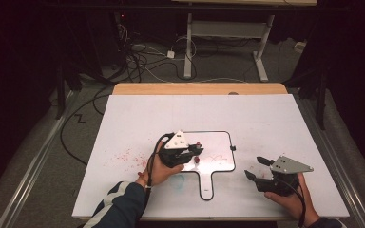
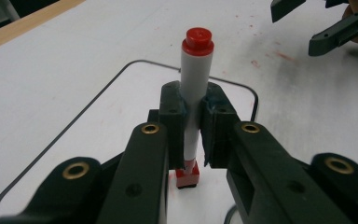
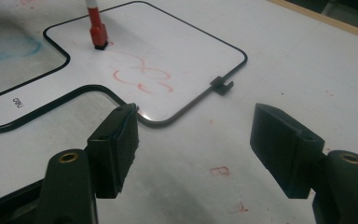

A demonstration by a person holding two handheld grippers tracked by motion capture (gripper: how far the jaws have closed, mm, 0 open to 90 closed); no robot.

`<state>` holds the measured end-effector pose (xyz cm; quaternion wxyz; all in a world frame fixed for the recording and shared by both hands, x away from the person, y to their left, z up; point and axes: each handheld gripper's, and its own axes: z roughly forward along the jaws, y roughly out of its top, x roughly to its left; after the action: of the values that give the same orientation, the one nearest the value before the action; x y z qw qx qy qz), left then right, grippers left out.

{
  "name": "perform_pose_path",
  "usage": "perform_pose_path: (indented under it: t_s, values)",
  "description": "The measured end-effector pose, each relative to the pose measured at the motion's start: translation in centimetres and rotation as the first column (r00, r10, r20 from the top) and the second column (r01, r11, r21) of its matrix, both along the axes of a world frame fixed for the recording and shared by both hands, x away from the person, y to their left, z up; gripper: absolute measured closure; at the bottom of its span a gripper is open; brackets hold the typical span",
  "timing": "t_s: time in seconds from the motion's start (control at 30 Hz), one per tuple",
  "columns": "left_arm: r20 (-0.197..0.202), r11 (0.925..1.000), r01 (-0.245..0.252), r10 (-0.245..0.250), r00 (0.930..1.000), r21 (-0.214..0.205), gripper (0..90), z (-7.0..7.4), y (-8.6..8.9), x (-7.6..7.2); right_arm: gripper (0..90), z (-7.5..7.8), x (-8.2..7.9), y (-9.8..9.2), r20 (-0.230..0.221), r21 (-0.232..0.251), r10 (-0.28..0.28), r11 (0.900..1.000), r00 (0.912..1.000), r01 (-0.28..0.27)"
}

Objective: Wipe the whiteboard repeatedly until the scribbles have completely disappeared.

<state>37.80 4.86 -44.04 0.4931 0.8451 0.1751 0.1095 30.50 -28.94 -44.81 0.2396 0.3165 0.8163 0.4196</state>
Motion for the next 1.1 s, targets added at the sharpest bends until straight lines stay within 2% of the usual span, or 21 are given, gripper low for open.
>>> perform_pose_path:
  t_s: [0.2,0.3,0.37,0.53,0.63,0.7,0.77,0.8,0.83,0.93,1.0,1.07,1.1]
  values:
    - [0.001,0.9993,0.023,-0.023,0.9997,-0.028,78.9,-0.2,-2.9,0.7,33.2,0.0,-0.1,-0.1,0.001,-0.005,0.003,1.0,1.0,-0.003]
    - [0.003,0.9992,0.022,-0.022,0.9998,-0.032,78.9,-0.2,-3.6,1.1,33.2,0.0,0.0,-0.1,-0.001,-0.005,0.002,1.0,1.0,-0.002]
    - [-0.009,0.9993,0.015,-0.016,0.9998,-0.035,78.8,-0.2,-3.5,1.5,33.2,0.0,-0.1,0.0,-0.001,-0.006,0.004,1.0,1.0,-0.004]
    - [-0.03,0.9997,0.008,-0.009,0.9995,-0.024,78.9,0.0,-2.5,1.6,33.2,0.1,-0.2,0.0,0.01,-0.016,0.003,0.9999,0.9999,-0.003]
    - [-0.012,0.9996,0.025,-0.025,0.9996,0.013,78.9,0.2,-1.5,0.9,33.2,0.2,-0.3,-0.1,0.011,-0.013,-0.001,0.9999,0.9999,0.002]
    - [-0.012,0.9988,0.029,-0.028,0.9995,0.039,78.9,0.5,-0.6,0.4,33.0,0.3,-0.4,-0.1,0.02,-0.014,-0.005,0.9999,0.9998,0.005]
    - [-0.017,0.9985,0.018,-0.017,0.9997,0.052,78.9,0.6,0.6,0.2,33.0,0.3,-0.5,-0.1,0.02,-0.013,-0.008,0.9999,0.9998,0.008]
    - [-0.017,0.9985,0.018,-0.017,0.9997,0.052,78.9,0.6,0.6,0.2,32.9,0.3,-0.5,0.0,0.019,-0.013,-0.008,0.9999,0.9998,0.009]
    - [-0.021,0.9985,-0.005,0.006,0.9998,0.055,78.9,0.6,1.9,0.0,32.9,0.3,-0.5,0.0,0.019,-0.013,-0.009,0.9999,0.9998,0.009]
    - [-0.026,0.998,-0.036,0.038,0.9989,0.052,78.9,0.5,3.7,-0.1,32.9,0.3,-0.5,0.1,0.02,-0.015,-0.006,0.9999,0.9998,0.006]
    - [-0.035,0.9977,-0.059,0.06,0.9976,0.033,78.9,0.3,4.5,0.0,32.9,0.4,-0.6,0.2,0.019,-0.018,-0.003,0.9998,0.9998,0.003]
    - [-0.051,0.9974,-0.072,0.072,0.9961,0.001,78.9,0.1,4.6,0.2,32.9,0.3,-0.5,0.3,0.018,-0.02,-0.001,0.9998,0.9998,0.002]
    - [-0.045,0.997,-0.077,0.077,0.996,-0.004,78.9,0.0,4.3,0.3,32.9,0.3,-0.5,0.4,0.017,-0.022,0.002,0.9997,0.9999,-0.002]
